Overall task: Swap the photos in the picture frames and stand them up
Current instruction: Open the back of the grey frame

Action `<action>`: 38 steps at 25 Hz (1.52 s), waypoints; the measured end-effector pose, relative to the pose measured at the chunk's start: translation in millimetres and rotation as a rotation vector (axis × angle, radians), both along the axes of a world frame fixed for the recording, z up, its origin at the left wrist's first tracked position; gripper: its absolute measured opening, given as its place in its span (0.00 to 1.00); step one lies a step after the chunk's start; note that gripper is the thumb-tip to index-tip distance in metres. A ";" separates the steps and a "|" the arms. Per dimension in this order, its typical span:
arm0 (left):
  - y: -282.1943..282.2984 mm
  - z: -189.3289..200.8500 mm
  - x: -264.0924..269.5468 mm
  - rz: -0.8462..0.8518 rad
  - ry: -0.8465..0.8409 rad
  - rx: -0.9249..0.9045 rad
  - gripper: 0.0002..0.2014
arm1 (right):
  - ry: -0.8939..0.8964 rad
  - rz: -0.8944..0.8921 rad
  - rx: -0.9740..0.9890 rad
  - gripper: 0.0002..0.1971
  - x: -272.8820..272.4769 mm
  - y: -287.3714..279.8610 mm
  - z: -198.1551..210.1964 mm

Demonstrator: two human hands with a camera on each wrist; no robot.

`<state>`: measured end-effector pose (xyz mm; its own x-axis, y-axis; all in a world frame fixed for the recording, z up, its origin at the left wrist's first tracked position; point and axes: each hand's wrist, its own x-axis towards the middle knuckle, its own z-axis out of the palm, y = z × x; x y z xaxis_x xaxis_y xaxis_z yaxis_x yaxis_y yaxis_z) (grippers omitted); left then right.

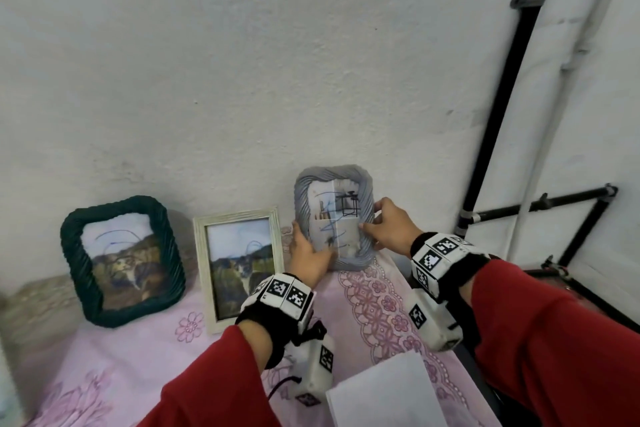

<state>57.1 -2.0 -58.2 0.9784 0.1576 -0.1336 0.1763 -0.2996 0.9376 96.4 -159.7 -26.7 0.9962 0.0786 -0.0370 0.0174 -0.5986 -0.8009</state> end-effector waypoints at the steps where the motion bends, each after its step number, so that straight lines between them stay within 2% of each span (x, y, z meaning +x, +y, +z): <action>1: 2.1 -0.3 1.3 0.024 -0.002 -0.049 0.44 | -0.009 -0.006 -0.001 0.18 0.5 0.6 -0.4; 3: 5.2 0.2 0.2 0.038 -0.004 -0.071 0.40 | -0.022 -0.022 -0.004 0.17 -0.8 -2.3 0.6; 7: 0.7 10.8 -13.4 -0.048 -0.043 0.031 0.33 | -0.032 -0.089 0.088 0.18 -10.3 -19.4 10.3; 15: -14.0 85.4 -47.6 -0.211 -0.159 0.183 0.27 | -0.100 -0.173 0.334 0.17 -55.8 -47.7 73.8; 21: -6.3 137.4 -95.1 -0.068 -0.314 0.210 0.19 | -0.168 -0.151 0.450 0.15 -118.4 -46.9 127.8; 26: 10.0 167.7 -143.2 0.006 -0.388 0.155 0.14 | -0.154 -0.063 0.557 0.14 -179.8 -34.5 153.1; 30: 23.5 181.1 -197.0 -0.075 -0.424 0.031 0.13 | -0.163 -0.049 0.643 0.14 -224.5 -22.5 152.6; 34: 40.6 175.7 -244.4 -0.093 -0.453 -0.016 0.12 | -0.131 -0.018 0.684 0.11 -260.4 -4.6 144.2; 38: 58.5 157.8 -283.9 0.035 -0.490 -0.196 0.10 | -0.073 0.092 0.732 0.06 -295.4 19.6 130.2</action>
<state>-226.8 56.5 99.6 0.9279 0.2097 0.3083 -0.2904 -0.1123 0.9503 -199.1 -140.1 103.5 0.9823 0.1415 0.1227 0.1099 0.0950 -0.9894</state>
